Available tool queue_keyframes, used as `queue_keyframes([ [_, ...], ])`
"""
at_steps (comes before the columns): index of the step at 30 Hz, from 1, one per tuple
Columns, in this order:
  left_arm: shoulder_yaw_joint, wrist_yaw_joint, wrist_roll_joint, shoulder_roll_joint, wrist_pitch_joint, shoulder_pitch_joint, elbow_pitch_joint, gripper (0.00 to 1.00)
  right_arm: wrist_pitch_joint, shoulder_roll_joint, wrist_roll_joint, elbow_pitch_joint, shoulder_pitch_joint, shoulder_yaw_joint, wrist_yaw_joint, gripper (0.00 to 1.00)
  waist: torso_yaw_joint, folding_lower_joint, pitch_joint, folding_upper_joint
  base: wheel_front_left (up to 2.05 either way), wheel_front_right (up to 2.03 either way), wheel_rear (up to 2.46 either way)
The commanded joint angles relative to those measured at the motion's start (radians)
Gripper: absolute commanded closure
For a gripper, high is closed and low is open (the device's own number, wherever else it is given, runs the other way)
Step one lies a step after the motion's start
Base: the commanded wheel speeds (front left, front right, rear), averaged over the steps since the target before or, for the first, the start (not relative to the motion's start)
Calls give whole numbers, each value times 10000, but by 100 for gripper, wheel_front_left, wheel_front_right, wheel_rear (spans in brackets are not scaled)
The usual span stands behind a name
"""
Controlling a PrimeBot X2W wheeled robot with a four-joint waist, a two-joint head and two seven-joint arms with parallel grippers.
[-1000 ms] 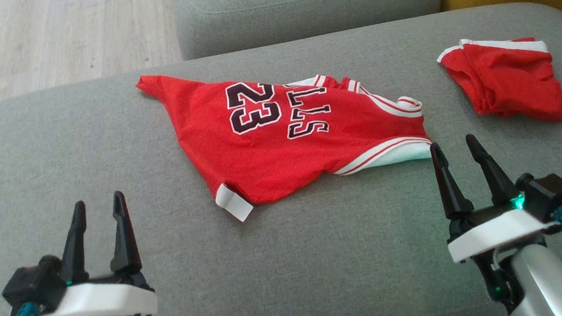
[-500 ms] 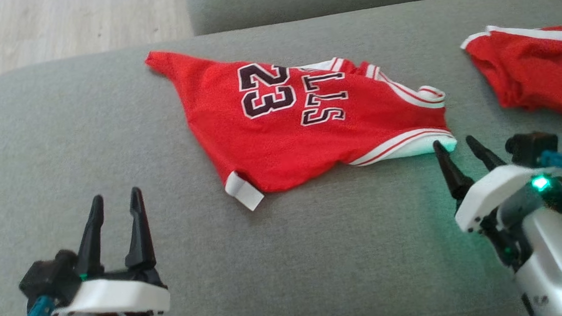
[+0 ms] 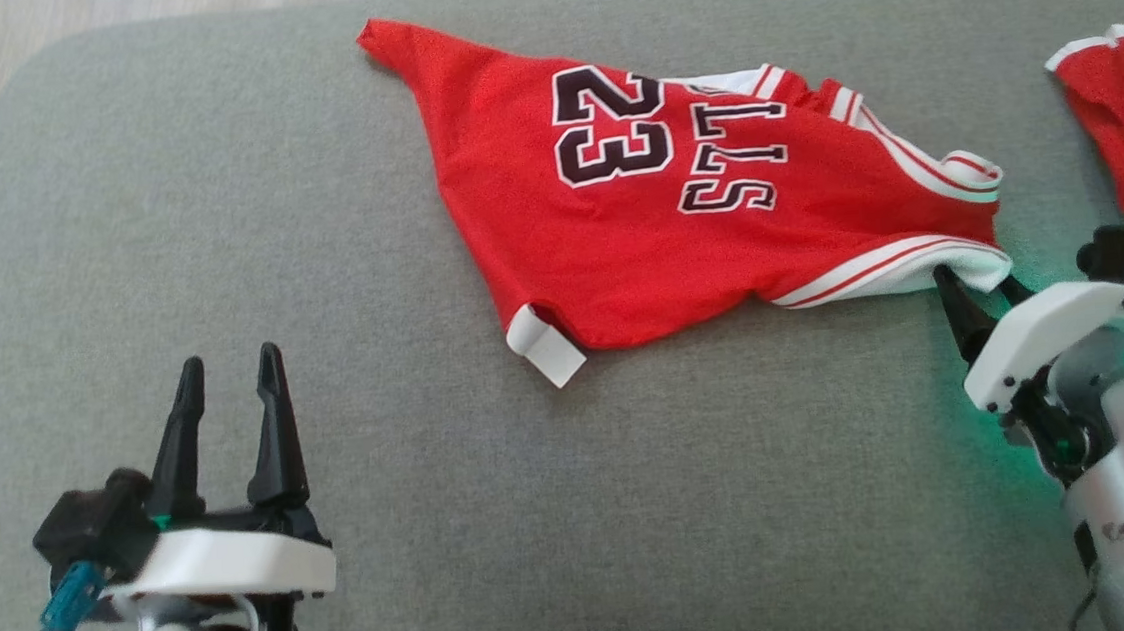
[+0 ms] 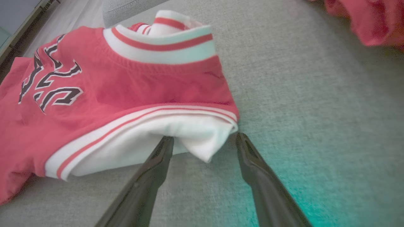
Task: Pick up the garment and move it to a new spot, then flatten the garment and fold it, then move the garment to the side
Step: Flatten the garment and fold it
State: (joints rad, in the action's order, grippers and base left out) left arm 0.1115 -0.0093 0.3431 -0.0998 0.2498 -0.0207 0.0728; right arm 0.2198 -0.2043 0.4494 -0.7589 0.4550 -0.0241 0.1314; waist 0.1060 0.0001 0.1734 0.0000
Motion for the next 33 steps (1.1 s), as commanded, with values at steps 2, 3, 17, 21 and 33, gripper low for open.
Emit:
queue_keyframes([
  [2, -451, -53, -136, -31, 120, -457, -265, 0, -162, -95, 98, 208, 377, -202, -7, 0, 96, -1, 93, 0, 0, 0, 0],
  [3, -465, -75, -157, -12, 120, -469, -244, 0, -194, -80, 141, 172, 411, -251, -7, 12, 114, -1, 103, 0, 0, 0, 0],
  [17, -265, -333, -224, 340, 120, -506, 158, 0, -1642, -67, -250, 1346, 1853, -1894, -7, 100, 916, -1, -3, 0, 0, 0, 0],
  [21, -165, -362, -157, 414, 120, -554, 285, 0, -1242, 380, -334, 1088, 2589, -2954, -7, 100, 1415, -1, 163, 0, 0, 0, 0],
  [33, -69, -356, 38, 490, 120, -756, 573, 0, -1603, 1197, 741, -718, 3118, -5211, -7, 0, 2117, -1, 295, 0, 0, 0, 0],
])
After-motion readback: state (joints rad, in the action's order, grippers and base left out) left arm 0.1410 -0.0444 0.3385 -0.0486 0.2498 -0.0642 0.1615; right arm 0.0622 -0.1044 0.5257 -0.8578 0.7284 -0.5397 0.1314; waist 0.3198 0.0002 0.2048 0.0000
